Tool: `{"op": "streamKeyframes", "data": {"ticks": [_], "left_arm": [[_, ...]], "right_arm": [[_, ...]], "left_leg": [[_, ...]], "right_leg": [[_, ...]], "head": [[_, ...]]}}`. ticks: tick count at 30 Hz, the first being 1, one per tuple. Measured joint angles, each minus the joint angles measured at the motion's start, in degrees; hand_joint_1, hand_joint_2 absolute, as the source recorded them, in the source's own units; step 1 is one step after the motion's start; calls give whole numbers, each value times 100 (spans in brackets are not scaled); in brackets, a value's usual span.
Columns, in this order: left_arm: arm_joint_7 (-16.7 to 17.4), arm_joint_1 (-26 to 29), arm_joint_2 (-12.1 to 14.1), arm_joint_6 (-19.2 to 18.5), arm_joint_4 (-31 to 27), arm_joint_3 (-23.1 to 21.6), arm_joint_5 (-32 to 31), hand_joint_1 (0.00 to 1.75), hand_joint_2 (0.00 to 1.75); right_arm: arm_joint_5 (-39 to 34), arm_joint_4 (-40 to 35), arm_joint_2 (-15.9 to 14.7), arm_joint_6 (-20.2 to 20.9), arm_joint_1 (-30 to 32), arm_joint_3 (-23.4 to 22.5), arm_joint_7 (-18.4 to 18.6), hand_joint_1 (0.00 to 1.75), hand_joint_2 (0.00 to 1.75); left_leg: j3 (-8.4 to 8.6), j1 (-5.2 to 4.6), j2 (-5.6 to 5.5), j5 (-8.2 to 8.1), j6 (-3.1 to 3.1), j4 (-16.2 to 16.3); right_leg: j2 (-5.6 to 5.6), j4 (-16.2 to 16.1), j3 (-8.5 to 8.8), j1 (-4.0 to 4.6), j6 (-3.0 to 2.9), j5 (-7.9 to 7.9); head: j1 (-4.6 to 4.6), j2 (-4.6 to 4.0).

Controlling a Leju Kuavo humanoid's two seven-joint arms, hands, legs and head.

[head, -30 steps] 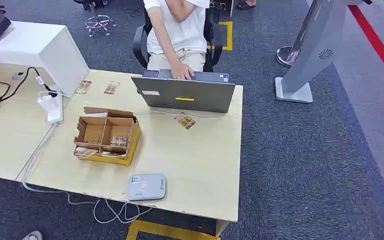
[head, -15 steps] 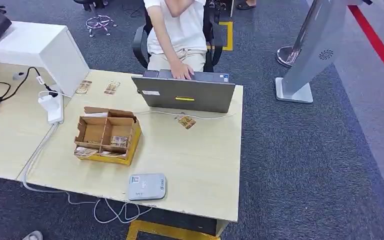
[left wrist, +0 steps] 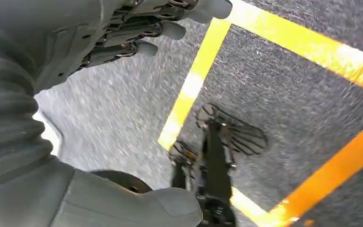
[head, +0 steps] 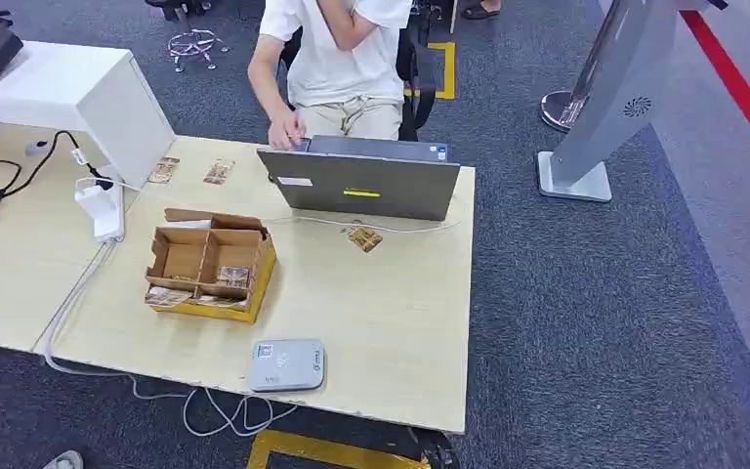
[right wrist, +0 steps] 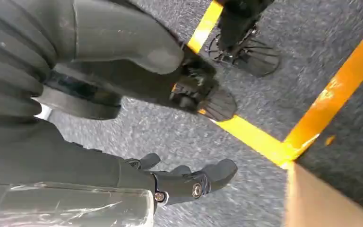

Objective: Pass the card to the sensor for recognition and then transmit it.

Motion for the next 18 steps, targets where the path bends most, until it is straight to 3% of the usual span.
{"op": "streamKeyframes", "data": {"ticks": [4, 9, 14, 18], "left_arm": [[-315, -110, -55, 0, 75, 664, 15, 0, 175], [-1037, -212, -77, -116, 112, 1387, 114, 0, 175], [-1592, -313, 175, -560, 9, 1868, 354, 0, 175], [-1911, -391, 566, -903, 2, 2323, 768, 0, 175]], "right_arm": [[20, 29, 83, 0, -175, 234, 107, 0, 0], [-6, 88, 105, 2, -254, 457, 181, 0, 0], [-74, 164, 168, 2, -336, 536, 280, 0, 0], [-94, 265, 212, 9, -450, 613, 347, 0, 0]], "left_leg": [[-4, 0, -6, 1, 0, 0], [-8, 0, -6, 5, 0, 0], [-13, 13, -6, 12, -11, 0], [-30, 37, -4, 23, -29, -1]], "right_leg": [[-3, 1, 0, 0, 0, 0], [-2, 1, 1, 0, -1, 2], [-2, 6, -6, 15, -13, 9], [1, 13, -26, 38, -30, 20]], "head": [[2, 0], [4, 0], [7, 0], [-7, 0]]}}
